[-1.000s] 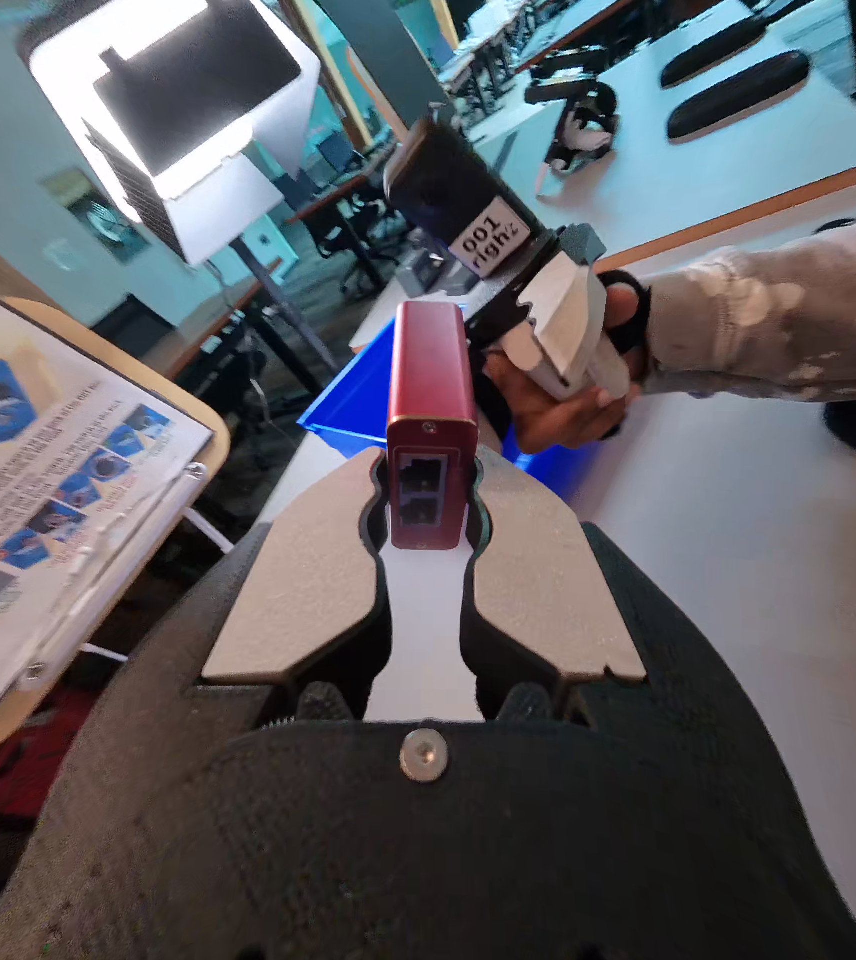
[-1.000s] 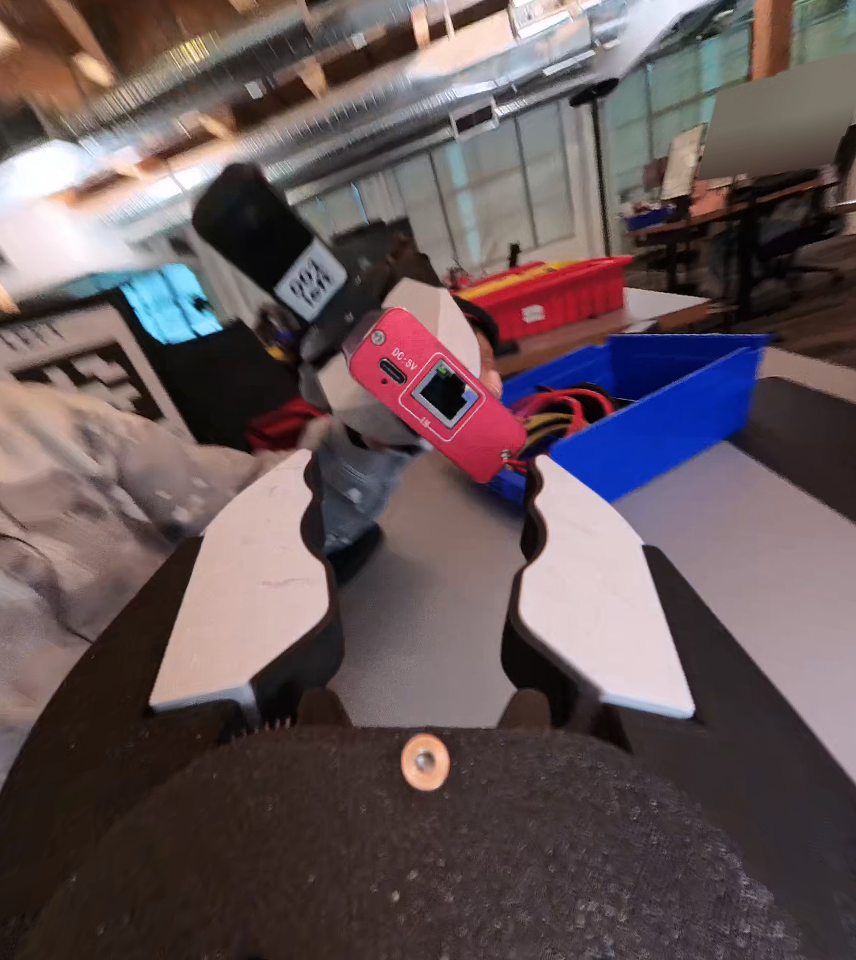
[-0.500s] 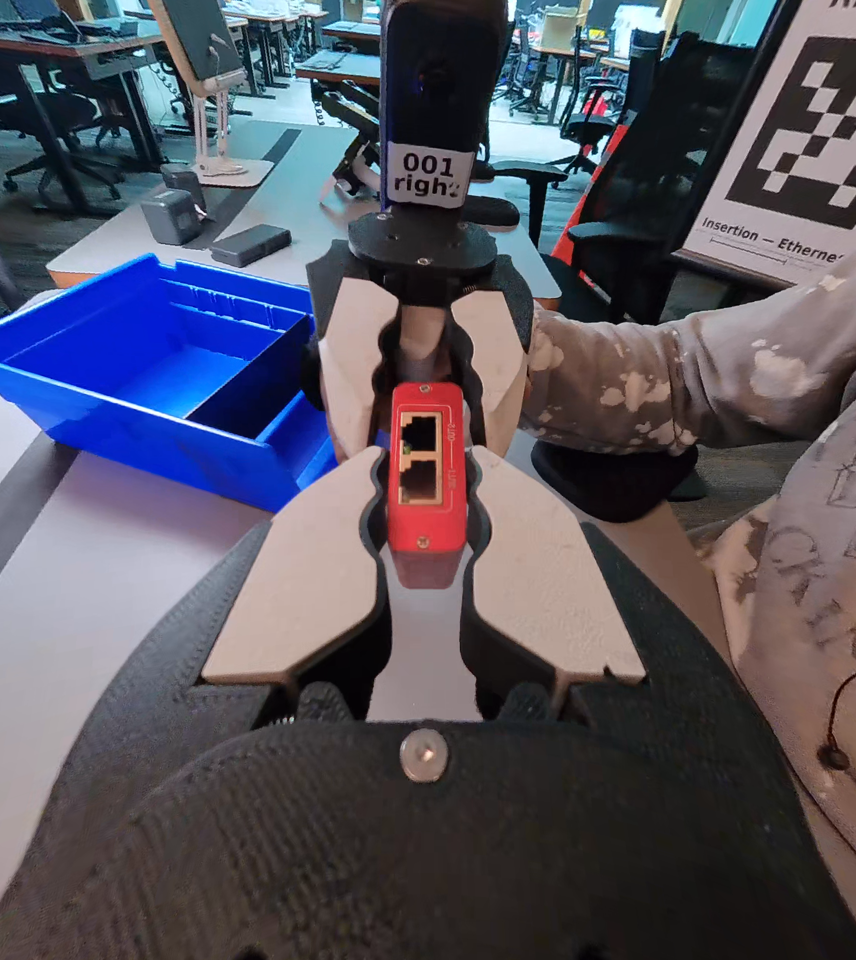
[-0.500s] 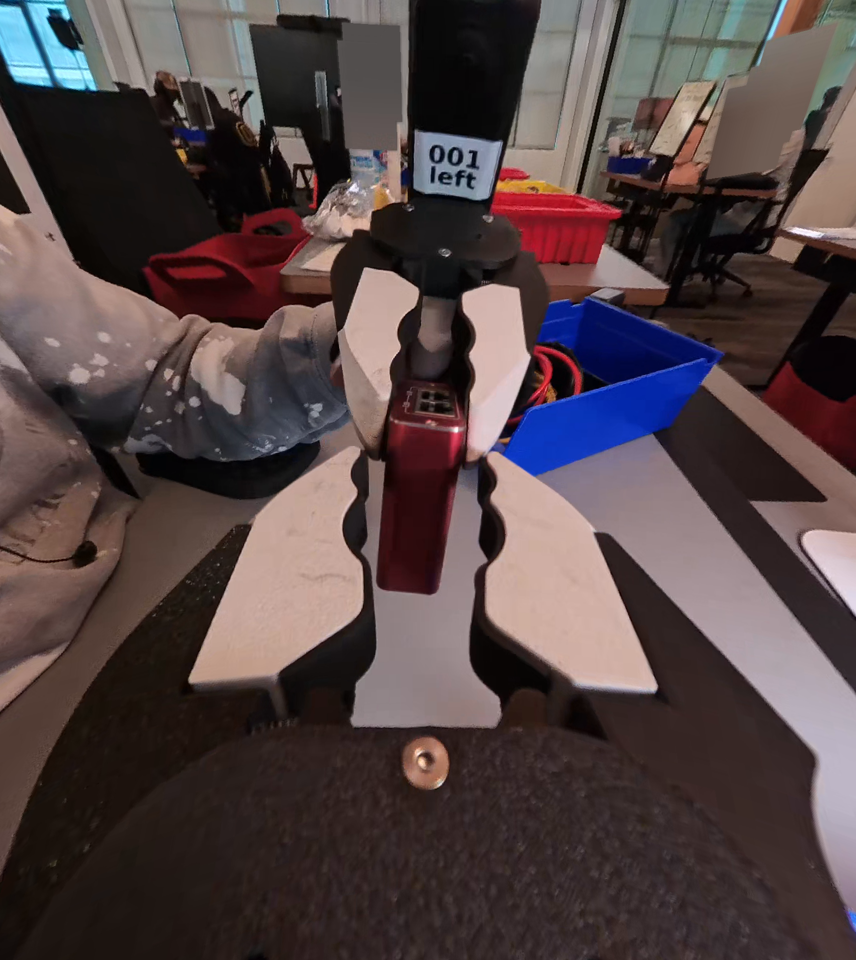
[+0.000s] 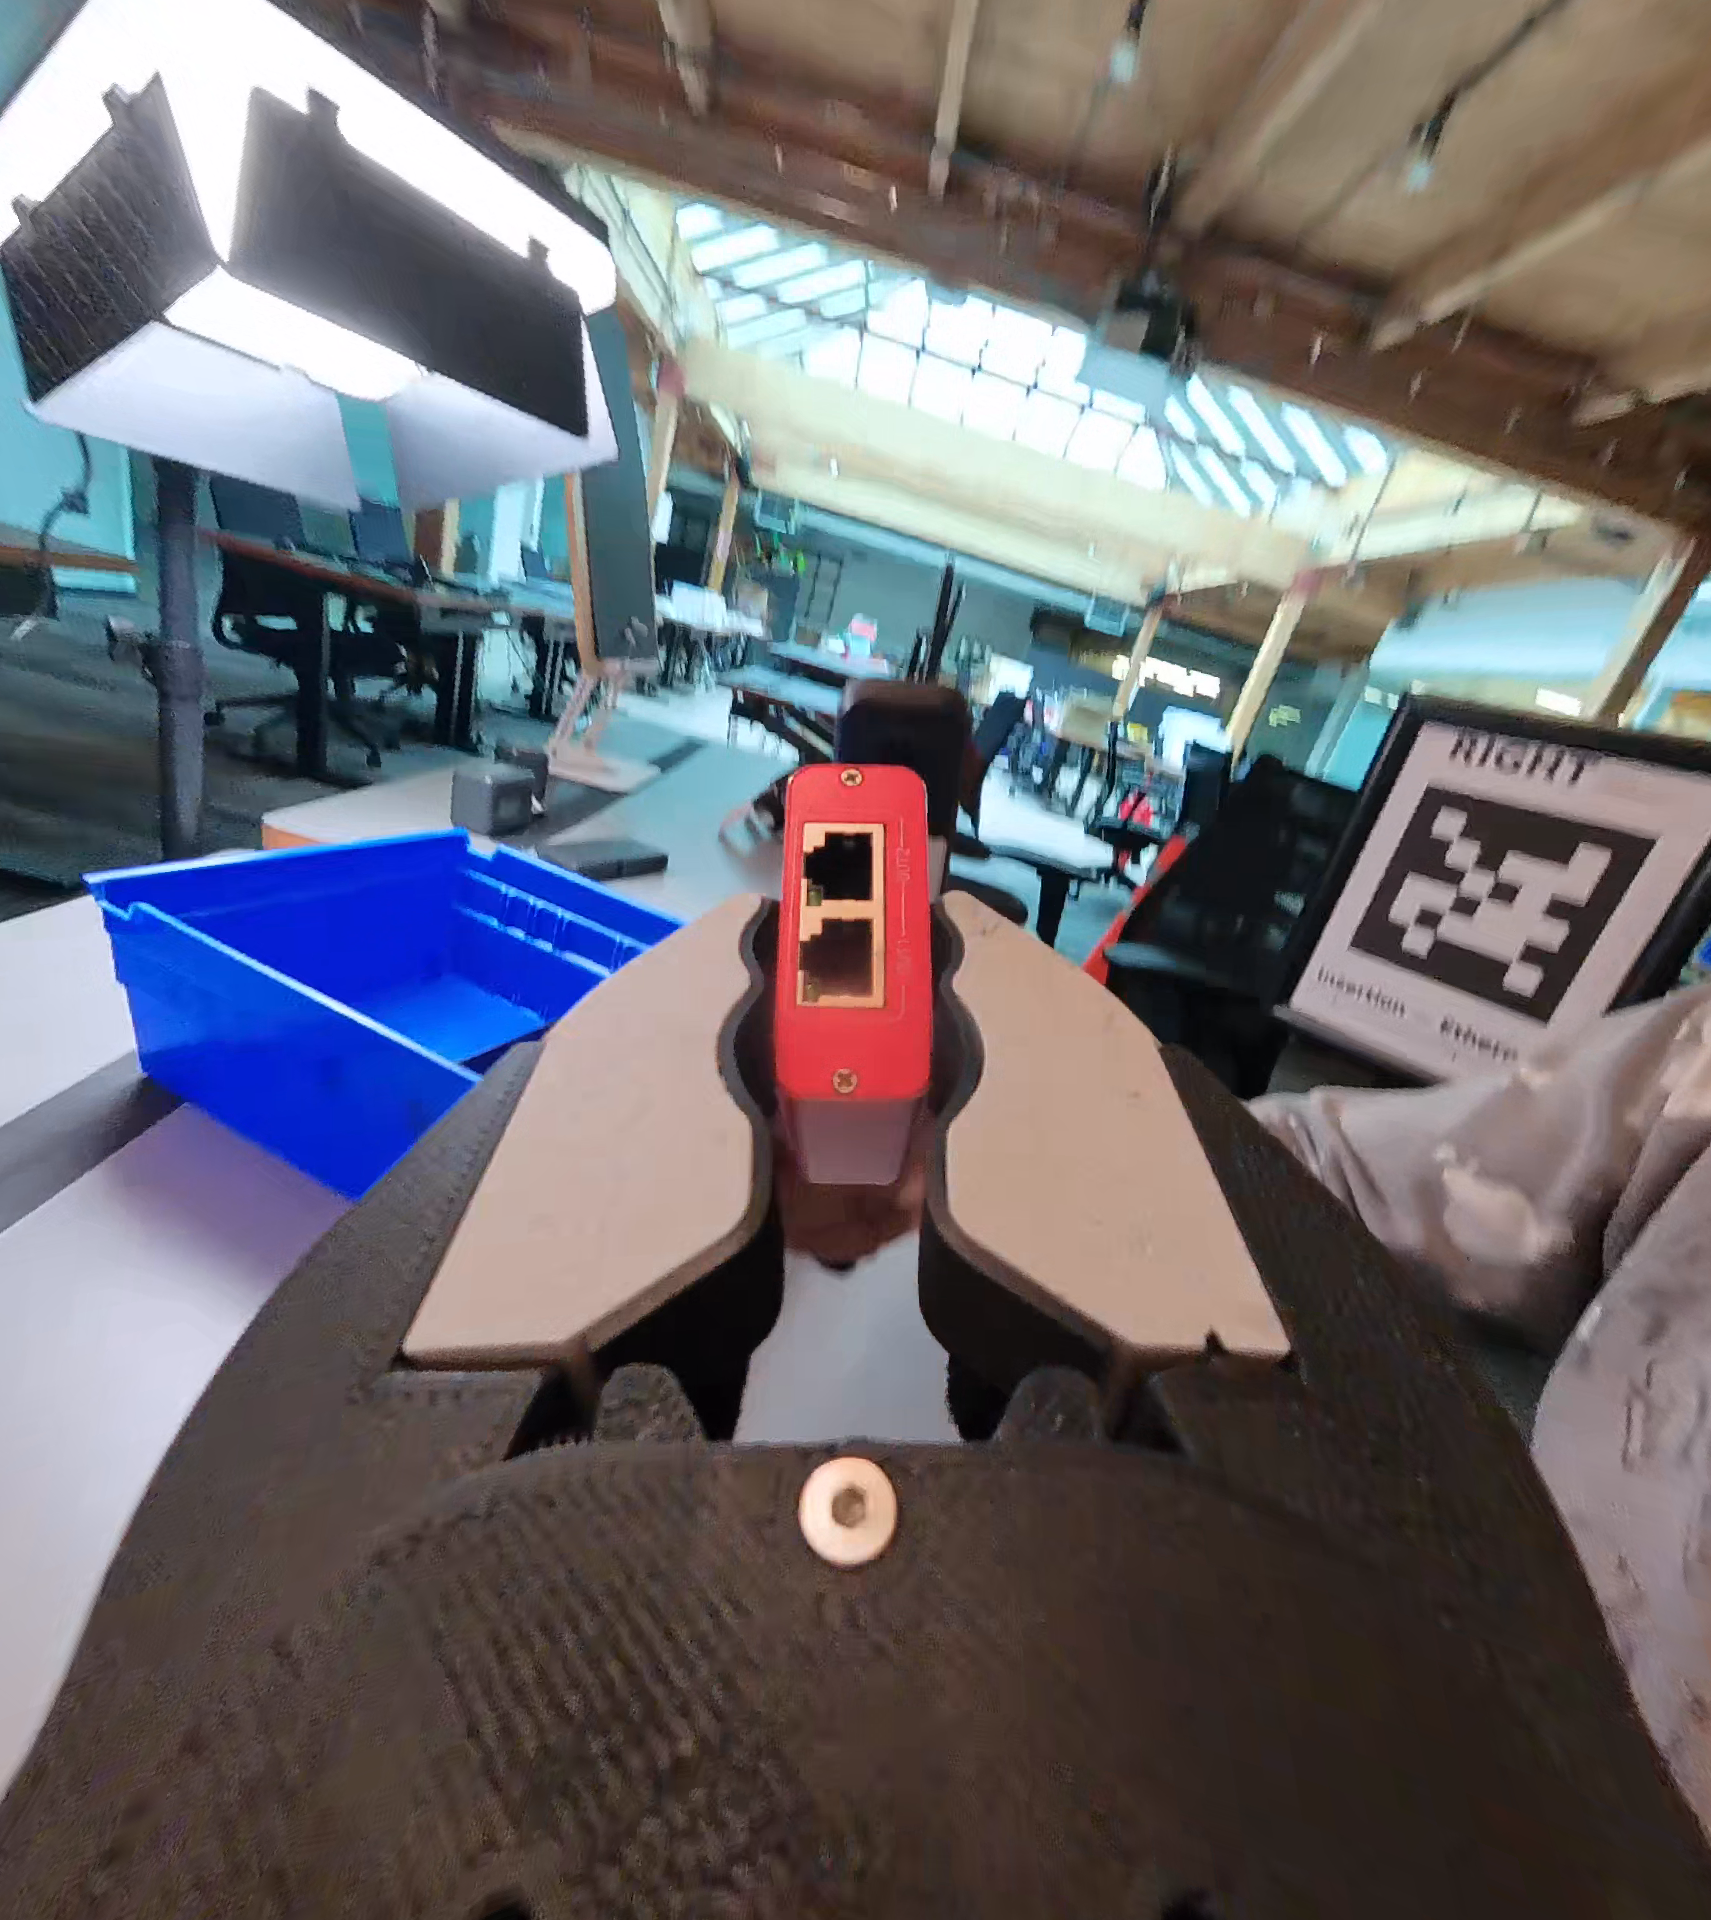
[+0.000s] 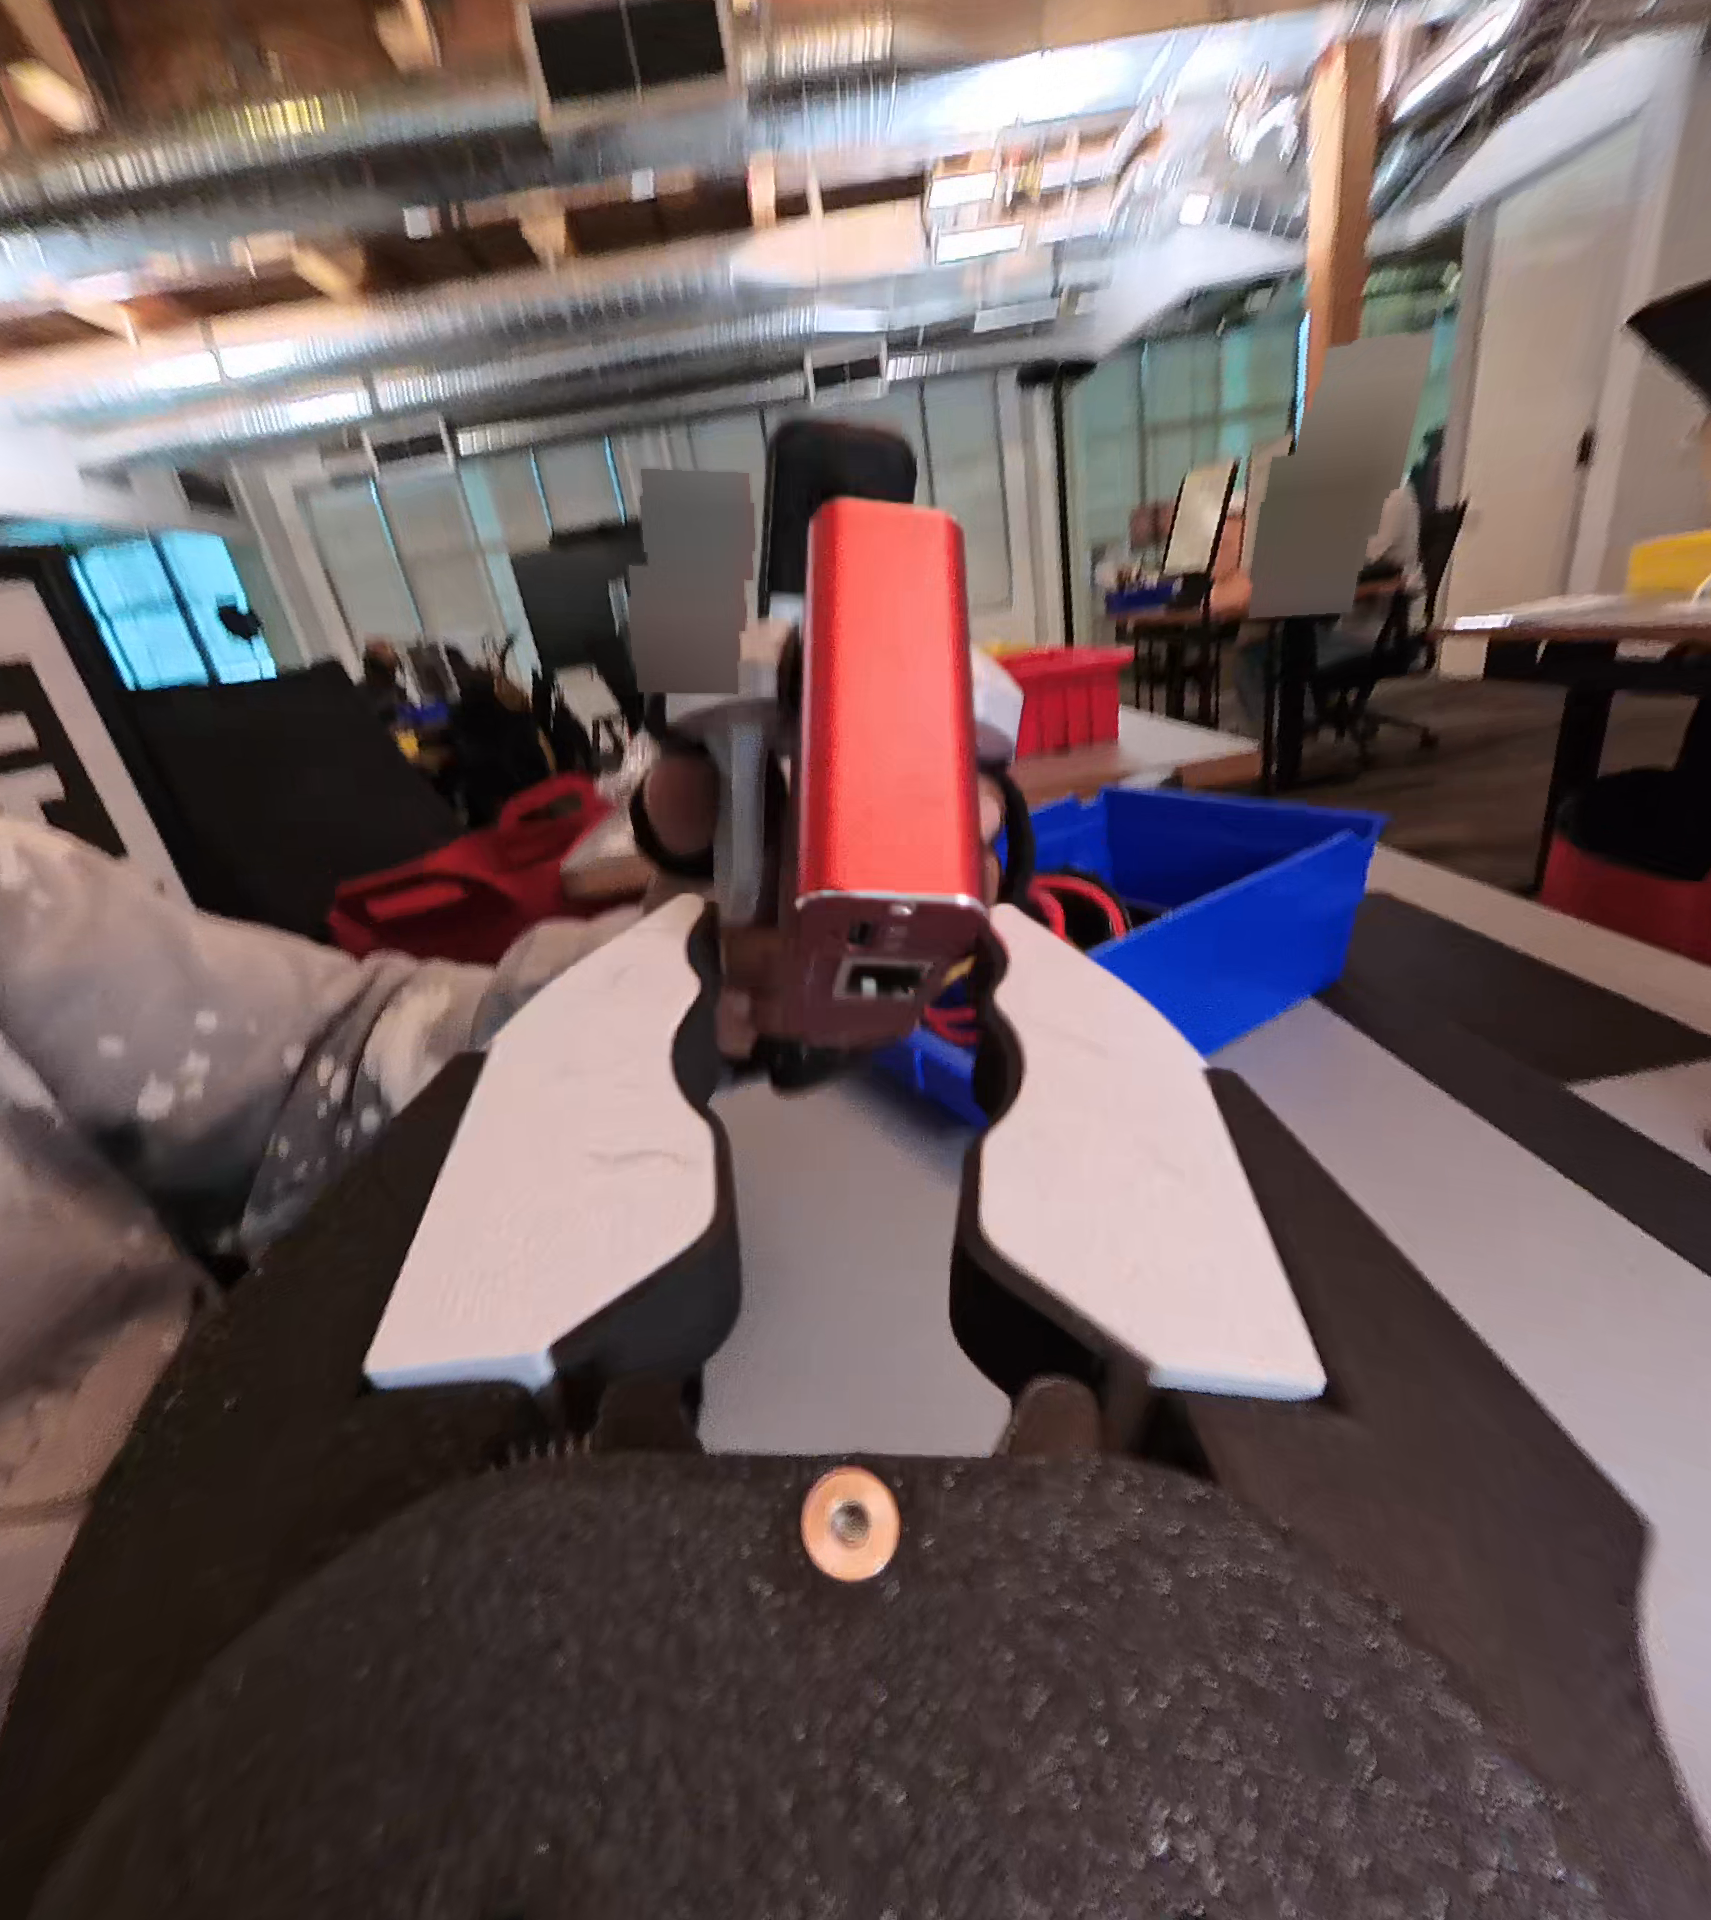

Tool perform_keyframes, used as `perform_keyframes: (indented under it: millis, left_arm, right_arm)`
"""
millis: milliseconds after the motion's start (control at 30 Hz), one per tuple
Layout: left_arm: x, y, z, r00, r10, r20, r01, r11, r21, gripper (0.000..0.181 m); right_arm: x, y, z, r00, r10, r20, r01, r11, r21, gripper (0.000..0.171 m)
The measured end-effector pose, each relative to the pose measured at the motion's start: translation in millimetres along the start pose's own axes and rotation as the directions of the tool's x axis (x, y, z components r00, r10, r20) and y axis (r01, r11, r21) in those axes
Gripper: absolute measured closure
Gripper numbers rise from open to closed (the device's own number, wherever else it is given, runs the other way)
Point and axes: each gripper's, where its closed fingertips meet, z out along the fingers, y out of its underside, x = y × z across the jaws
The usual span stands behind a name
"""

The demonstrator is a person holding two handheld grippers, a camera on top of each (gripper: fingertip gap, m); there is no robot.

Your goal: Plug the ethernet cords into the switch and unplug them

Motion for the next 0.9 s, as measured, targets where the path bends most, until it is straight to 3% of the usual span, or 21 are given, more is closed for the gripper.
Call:
perform_keyframes:
  millis: [100, 267, 600, 900]
  left_arm:
    - [3, -1, 4, 0.999, -0.027, -0.026, 0.028, 0.998, 0.054, 0.154]
    - [3, 6, 3, 0.999, -0.031, -0.033, 0.030, 0.999, -0.028, 0.154]
    - [3, 24, -5, 0.993, 0.121, 0.012, -0.114, 0.959, -0.260, 0.154]
    - [6, 13, 3, 0.997, 0.083, -0.002, -0.083, 0.991, -0.106, 0.155]
  right_arm:
    - [-1, -17, 0, 1.000, 0.015, -0.019, -0.013, 0.992, 0.125, 0.144]
    - [-2, -19, -8, 1.000, 0.025, -0.001, -0.025, 0.999, 0.044, 0.145]
    - [-5, 11, -12, 0.999, -0.033, 0.020, 0.036, 0.980, -0.197, 0.145]
    - [-4, 1, -9, 0.996, -0.089, -0.021, 0.085, 0.986, -0.141, 0.135]
